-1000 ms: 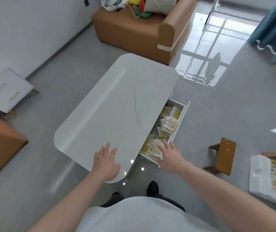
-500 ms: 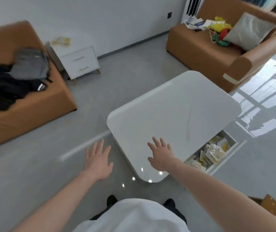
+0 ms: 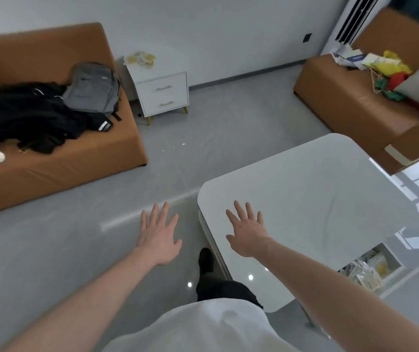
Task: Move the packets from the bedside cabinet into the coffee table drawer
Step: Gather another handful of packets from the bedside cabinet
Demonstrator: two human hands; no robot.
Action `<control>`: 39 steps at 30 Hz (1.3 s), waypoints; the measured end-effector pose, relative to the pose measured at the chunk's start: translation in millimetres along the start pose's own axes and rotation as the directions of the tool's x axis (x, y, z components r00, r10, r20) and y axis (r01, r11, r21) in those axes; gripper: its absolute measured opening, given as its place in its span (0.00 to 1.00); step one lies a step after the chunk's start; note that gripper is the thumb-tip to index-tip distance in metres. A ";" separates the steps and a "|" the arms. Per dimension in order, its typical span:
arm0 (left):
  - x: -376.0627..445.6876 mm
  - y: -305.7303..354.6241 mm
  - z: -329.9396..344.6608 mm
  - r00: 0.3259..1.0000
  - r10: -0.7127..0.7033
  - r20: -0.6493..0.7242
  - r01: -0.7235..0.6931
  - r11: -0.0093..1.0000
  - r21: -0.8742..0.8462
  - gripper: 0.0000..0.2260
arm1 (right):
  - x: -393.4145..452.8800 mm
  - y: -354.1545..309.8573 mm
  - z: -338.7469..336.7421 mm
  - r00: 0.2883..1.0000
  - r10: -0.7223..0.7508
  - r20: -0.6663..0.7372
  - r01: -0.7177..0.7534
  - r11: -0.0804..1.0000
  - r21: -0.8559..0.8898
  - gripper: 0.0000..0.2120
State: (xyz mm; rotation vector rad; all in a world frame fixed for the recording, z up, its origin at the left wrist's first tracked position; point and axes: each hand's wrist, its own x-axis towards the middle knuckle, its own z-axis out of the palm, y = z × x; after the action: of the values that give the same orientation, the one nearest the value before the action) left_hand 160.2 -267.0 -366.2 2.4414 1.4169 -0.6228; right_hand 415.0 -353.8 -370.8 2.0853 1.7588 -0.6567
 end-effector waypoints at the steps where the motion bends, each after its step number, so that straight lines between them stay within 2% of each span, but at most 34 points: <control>1: 11.8 -5.9 -6.9 1.000 -0.005 0.001 0.005 1.000 -0.001 0.36 | 15.0 -2.3 -6.6 1.000 -0.007 0.007 0.007 1.000 0.002 0.36; 7: 92.0 -46.6 -58.5 0.997 -0.076 -0.029 0.075 0.996 -0.038 0.36 | 110.9 -13.8 -61.0 0.997 -0.073 0.020 0.073 0.997 0.016 0.36; 12: 156.4 -81.4 -110.5 0.985 -0.152 -0.079 0.146 0.987 -0.070 0.35 | 189.5 -19.1 -132.9 0.986 -0.168 -0.015 0.168 0.986 -0.011 0.36; 19: 235.9 -136.5 -159.7 0.975 -0.185 -0.120 0.175 0.980 -0.089 0.35 | 282.9 -34.8 -215.6 0.977 -0.211 -0.030 0.211 0.977 -0.026 0.36; 28: 366.0 -234.4 -221.7 0.983 -0.149 -0.106 0.141 0.987 -0.080 0.34 | 420.9 -74.4 -287.8 0.986 -0.160 -0.056 0.160 0.987 -0.007 0.36; 33: 440.4 -289.6 -260.6 0.991 -0.082 -0.104 0.080 0.996 -0.032 0.34 | 480.4 -92.7 -333.1 0.991 -0.109 -0.072 0.113 0.993 0.047 0.36; 39: 526.7 -309.0 -301.9 0.994 -0.027 -0.103 0.024 0.999 -0.031 0.35 | 544.4 -82.3 -375.9 0.996 -0.052 -0.067 0.059 0.993 0.102 0.36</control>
State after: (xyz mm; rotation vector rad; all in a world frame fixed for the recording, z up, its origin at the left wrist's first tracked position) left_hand 192.6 413.3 -354.8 2.4687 1.4876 -0.4836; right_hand 454.2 311.4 -349.1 2.1548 1.8610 -0.7191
